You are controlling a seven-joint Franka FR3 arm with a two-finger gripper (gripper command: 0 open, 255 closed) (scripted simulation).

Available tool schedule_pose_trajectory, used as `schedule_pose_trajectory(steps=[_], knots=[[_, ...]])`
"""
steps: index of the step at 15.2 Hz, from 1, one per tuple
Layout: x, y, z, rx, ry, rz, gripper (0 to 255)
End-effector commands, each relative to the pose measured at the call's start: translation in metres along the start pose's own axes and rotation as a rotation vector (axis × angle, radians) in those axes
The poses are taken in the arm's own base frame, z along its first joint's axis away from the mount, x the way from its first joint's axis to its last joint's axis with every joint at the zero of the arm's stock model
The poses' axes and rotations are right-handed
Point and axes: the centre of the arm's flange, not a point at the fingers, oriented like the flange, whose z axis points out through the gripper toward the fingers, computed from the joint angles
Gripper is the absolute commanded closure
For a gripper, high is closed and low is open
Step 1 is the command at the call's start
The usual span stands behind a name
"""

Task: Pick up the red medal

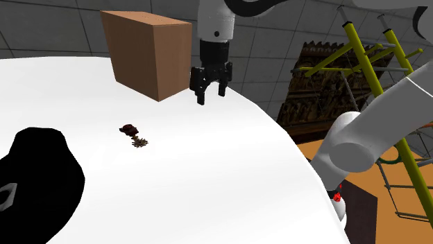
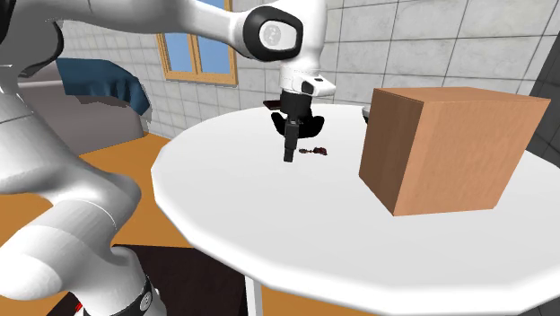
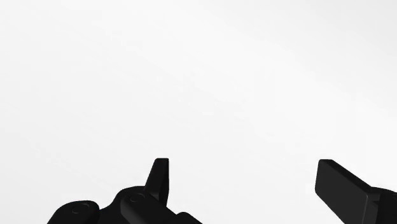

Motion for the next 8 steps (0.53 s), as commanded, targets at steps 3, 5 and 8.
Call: schedule_pose_trajectory(steps=[3, 5, 8], knots=[[0.025, -0.049, 0.006, -0.001, 0.011, -0.001, 0], [0.036, -0.073, 0.009, -0.003, 0.017, -0.002, 0], [0.052, -0.108, 0.014, -0.005, 0.025, -0.004, 0]])
